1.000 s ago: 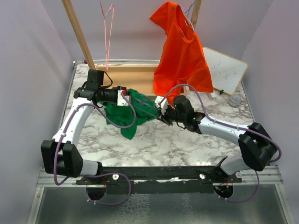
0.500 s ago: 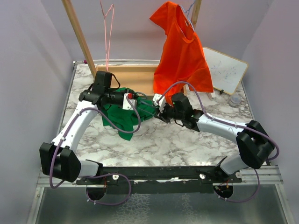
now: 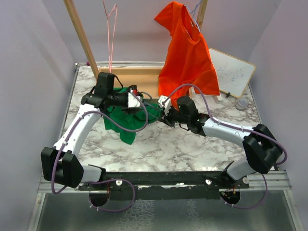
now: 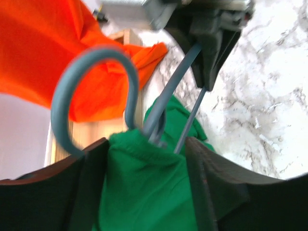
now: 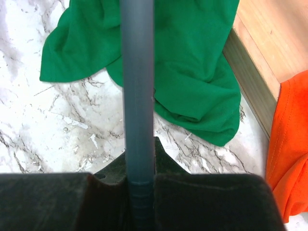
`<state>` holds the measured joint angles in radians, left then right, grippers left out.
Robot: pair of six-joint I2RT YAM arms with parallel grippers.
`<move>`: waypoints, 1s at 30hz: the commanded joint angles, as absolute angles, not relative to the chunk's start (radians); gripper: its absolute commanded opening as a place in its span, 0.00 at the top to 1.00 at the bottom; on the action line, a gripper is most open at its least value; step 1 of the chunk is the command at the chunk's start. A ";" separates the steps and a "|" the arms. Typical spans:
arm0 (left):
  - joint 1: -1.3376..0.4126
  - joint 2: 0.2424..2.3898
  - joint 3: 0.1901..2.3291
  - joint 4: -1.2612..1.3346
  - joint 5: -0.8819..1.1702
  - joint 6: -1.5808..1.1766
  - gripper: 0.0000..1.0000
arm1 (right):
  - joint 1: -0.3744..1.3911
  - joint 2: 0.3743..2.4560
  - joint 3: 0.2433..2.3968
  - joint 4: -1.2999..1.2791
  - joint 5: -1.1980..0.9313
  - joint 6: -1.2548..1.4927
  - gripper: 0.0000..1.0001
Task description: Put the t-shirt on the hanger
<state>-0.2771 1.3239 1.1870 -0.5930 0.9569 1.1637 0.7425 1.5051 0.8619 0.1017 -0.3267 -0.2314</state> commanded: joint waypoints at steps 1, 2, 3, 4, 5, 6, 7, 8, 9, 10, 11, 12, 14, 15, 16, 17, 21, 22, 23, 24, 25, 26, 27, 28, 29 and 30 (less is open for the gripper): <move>-0.202 1.292 1.185 -0.557 0.892 1.039 0.29 | 0.747 1.460 0.828 0.237 -0.330 -0.187 0.99; -0.185 1.287 1.187 -0.532 0.876 1.003 0.28 | 0.747 1.455 0.822 0.240 -0.324 -0.181 0.99; -0.168 1.279 1.187 -0.512 0.860 0.966 0.28 | 0.747 1.453 0.815 0.245 -0.321 -0.177 0.99; -0.149 1.264 1.186 -0.499 0.850 0.935 0.28 | 0.747 1.451 0.811 0.250 -0.319 -0.176 0.99; -0.130 1.249 1.180 -0.489 0.846 0.910 0.28 | 0.747 1.451 0.808 0.251 -0.318 -0.173 0.99; -0.115 1.230 1.173 -0.486 0.847 0.888 0.28 | 0.747 1.451 0.805 0.254 -0.318 -0.171 0.99; -0.106 1.208 1.160 -0.490 0.851 0.880 0.28 | 0.747 1.453 0.803 0.257 -0.318 -0.169 0.99; -0.100 1.183 1.143 -0.499 0.853 0.885 0.28 | 0.747 1.456 0.803 0.262 -0.319 -0.169 0.99; -0.097 1.156 1.125 -0.508 0.852 0.898 0.28 | 0.747 1.457 0.804 0.264 -0.320 -0.168 0.99; -0.095 1.134 1.102 -0.518 0.852 0.916 0.28 | 0.746 1.458 0.804 0.268 -0.322 -0.167 0.99; -0.093 1.111 1.082 -0.524 0.846 0.938 0.28 | 0.747 1.461 0.806 0.270 -0.324 -0.168 0.99; -0.091 1.096 1.058 -0.524 0.837 0.956 0.28 | 0.747 1.463 0.809 0.270 -0.327 -0.169 0.99; -0.086 1.087 1.031 -0.507 0.820 0.971 0.28 | 0.747 1.468 0.810 0.273 -0.336 -0.174 0.99; -0.085 1.095 1.028 -0.497 0.815 0.969 0.28 | 0.747 1.470 0.812 0.272 -0.343 -0.179 0.99; -0.084 1.108 1.032 -0.487 0.812 0.968 0.28 | 0.746 1.473 0.814 0.270 -0.354 -0.188 0.99; -0.084 1.124 1.037 -0.472 0.809 0.967 0.28 | 0.747 1.473 0.815 0.268 -0.363 -0.197 0.99; -0.084 1.189 1.074 -0.358 0.802 0.933 0.28 | 0.747 1.476 0.823 0.236 -0.383 -0.229 0.99; -0.084 1.202 1.085 -0.332 0.805 0.925 0.27 | 0.747 1.475 0.824 0.223 -0.383 -0.236 0.99; -0.084 1.216 1.100 -0.317 0.811 0.925 0.27 | 0.747 1.471 0.824 0.220 -0.383 -0.240 0.99; -0.084 1.230 1.113 -0.311 0.823 0.928 0.27 | 0.747 1.468 0.824 0.216 -0.385 -0.243 0.99; -0.084 1.243 1.124 -0.309 0.838 0.935 0.27 | 0.747 1.463 0.822 0.214 -0.387 -0.246 0.99; -0.084 1.255 1.133 -0.314 0.857 0.948 0.27 | 0.747 1.461 0.821 0.211 -0.390 -0.250 0.99; -0.085 1.268 1.142 -0.334 0.881 0.973 0.27 | 0.747 1.457 0.820 0.208 -0.394 -0.252 0.99; -0.086 1.278 1.151 -0.361 0.905 1.002 0.27 | 0.747 1.454 0.820 0.207 -0.397 -0.255 0.99; -0.087 1.289 1.160 -0.389 0.927 1.030 0.27 | 0.747 1.451 0.818 0.207 -0.397 -0.257 0.99; -0.088 1.299 1.169 -0.419 0.950 1.052 0.28 | 0.747 1.449 0.819 0.207 -0.399 -0.259 0.99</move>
<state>-0.0906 1.2629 1.1099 -0.3733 0.8387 0.9642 0.7425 1.4929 0.8021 0.1749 -0.3511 -0.2272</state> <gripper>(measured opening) 0.725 0.056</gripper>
